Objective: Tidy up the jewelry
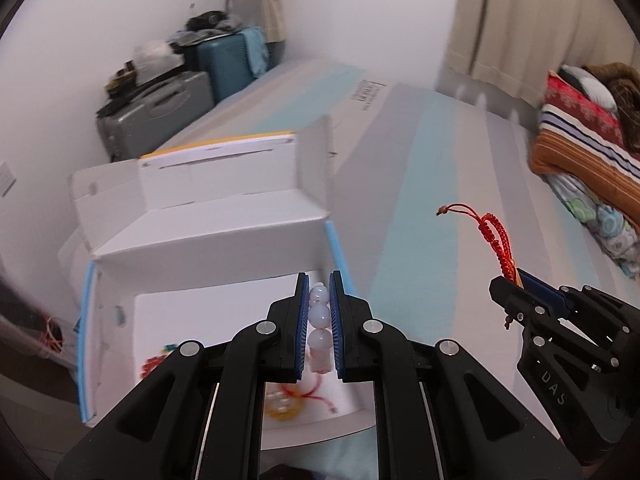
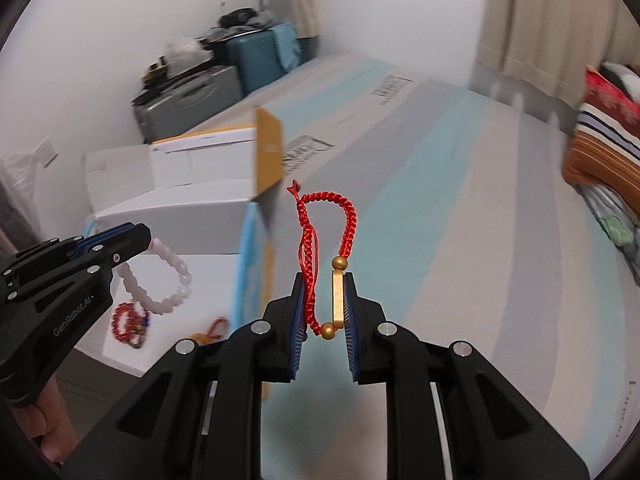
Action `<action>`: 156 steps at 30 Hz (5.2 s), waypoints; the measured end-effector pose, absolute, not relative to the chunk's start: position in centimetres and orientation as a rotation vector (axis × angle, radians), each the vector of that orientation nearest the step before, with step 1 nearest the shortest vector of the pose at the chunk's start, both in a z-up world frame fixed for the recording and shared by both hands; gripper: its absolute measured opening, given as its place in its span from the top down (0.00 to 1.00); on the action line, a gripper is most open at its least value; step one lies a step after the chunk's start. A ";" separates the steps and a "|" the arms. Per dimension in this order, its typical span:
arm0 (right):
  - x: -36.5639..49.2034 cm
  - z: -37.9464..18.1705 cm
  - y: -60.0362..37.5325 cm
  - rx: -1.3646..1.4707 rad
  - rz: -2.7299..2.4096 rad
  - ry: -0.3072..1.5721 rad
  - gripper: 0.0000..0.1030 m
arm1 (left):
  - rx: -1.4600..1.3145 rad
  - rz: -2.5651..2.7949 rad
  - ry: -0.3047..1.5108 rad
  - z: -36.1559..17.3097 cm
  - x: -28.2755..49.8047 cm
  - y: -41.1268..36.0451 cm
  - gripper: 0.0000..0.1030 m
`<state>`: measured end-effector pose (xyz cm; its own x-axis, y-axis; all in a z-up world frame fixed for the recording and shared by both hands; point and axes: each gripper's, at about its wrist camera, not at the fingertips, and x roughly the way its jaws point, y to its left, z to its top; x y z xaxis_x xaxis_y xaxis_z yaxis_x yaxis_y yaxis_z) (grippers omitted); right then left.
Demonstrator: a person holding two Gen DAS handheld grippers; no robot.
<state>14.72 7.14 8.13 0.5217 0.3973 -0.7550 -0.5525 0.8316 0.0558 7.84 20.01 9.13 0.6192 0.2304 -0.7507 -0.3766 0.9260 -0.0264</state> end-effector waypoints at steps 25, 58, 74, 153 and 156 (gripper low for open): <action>11.8 0.6 17.9 -0.303 0.727 0.992 0.84 | -0.280 0.513 0.944 1.3 2.5 31.5 0.91; 9.9 -4.9 21.7 -0.404 0.745 1.086 0.46 | -0.348 0.618 1.064 -5.2 -0.8 36.6 0.74; 7.2 1.6 18.1 -0.226 0.811 0.891 0.08 | -0.264 0.650 0.960 -1.5 -4.0 34.0 0.09; -0.2 1.3 11.6 -0.218 0.630 0.825 0.08 | -0.240 0.584 0.792 0.8 -11.9 25.3 0.06; -0.2 1.3 11.5 -0.220 0.630 0.823 0.08 | -0.222 0.591 0.804 1.0 -11.6 25.2 0.06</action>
